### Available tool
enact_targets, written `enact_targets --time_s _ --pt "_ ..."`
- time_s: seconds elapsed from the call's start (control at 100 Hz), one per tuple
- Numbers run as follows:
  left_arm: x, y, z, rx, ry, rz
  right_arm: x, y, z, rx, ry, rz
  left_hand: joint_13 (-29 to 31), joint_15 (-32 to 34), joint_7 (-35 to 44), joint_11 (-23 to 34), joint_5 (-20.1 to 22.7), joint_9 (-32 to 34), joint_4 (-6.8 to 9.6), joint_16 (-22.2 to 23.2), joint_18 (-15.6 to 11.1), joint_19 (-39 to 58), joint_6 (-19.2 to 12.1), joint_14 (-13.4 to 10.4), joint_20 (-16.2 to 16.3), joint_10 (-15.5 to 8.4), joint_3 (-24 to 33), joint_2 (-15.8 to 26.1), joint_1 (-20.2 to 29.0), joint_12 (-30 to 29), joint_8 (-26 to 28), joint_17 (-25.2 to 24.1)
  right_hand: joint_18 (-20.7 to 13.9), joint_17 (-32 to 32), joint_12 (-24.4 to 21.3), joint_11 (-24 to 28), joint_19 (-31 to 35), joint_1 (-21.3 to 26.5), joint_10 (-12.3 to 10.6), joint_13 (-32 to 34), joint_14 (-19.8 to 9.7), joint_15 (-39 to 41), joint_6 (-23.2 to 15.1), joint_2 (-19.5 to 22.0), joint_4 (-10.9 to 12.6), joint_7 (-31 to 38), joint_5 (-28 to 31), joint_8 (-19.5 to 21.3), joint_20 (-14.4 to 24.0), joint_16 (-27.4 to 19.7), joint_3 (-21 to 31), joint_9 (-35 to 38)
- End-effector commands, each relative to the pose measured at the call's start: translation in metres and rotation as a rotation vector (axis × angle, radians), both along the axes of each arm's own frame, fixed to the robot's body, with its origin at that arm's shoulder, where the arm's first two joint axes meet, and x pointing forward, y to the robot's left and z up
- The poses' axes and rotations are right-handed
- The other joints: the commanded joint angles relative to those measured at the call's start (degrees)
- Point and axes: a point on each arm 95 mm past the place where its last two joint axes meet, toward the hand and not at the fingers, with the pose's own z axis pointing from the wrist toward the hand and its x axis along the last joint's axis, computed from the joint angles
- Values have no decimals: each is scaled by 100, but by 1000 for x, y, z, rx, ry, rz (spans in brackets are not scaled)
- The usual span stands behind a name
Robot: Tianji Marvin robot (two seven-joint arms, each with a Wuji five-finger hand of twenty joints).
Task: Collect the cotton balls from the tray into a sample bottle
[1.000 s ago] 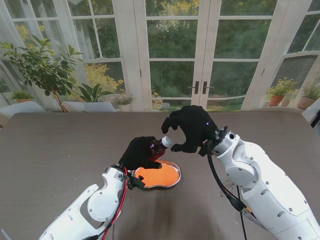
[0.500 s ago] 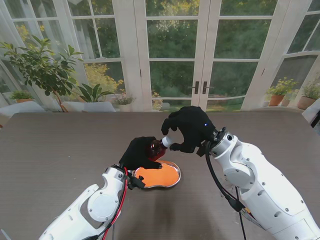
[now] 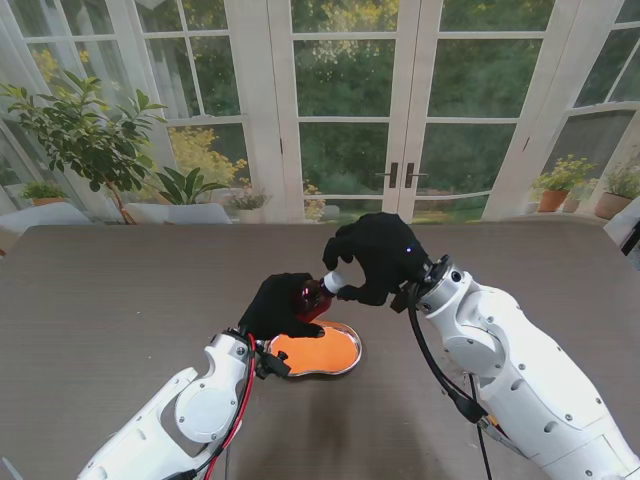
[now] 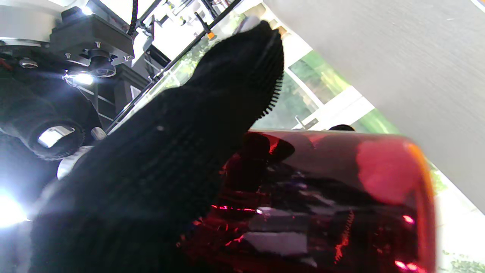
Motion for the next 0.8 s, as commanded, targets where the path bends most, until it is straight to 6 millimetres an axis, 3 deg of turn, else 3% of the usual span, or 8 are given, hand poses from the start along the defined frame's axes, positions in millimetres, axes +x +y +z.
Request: enact_targets --time_s 0.0,0.16,0.22,0.57,0.79 --pt "-1 -4 1 0 3 -18 0 2 -3 -10 8 -2 191 123 737 31 424 155 21 20 -133 176 -733 447 24 -17 522 4675 301 94 169 -3 20 153 109 77 353 126 -22 93 -295 296 154 -176 -121 77 126 163 -10 138 429 310" --pt "-1 -4 1 0 1 -19 0 3 -4 -2 10 -1 191 126 740 34 429 157 20 21 -133 176 -736 436 24 -27 519 4672 297 97 172 -3 52 211 104 85 385 132 -62 90 -287 401 178 -93 -121 175 250 199 -23 185 407 476" --pt "-1 -4 1 1 0 -19 0 4 -4 -2 12 1 193 127 743 37 434 164 21 21 -133 178 -751 442 25 -26 520 4674 293 97 173 3 65 236 108 78 405 113 -61 88 -265 456 203 -56 -245 240 299 113 -35 209 385 549" --pt "-1 -3 1 3 1 -18 0 5 -4 -5 31 5 193 129 742 37 433 165 17 22 -129 175 -739 440 24 -24 529 4667 292 96 169 -4 155 322 130 70 489 -299 -30 81 -147 694 312 318 -132 435 630 212 -32 308 241 960" --pt "-1 -4 1 3 0 -20 0 5 -4 -25 40 -6 188 124 746 35 441 163 17 21 -133 179 -737 448 25 -18 531 4661 293 98 171 2 183 422 165 74 553 -450 -35 83 -222 877 319 476 -133 578 884 281 -39 390 112 1254"
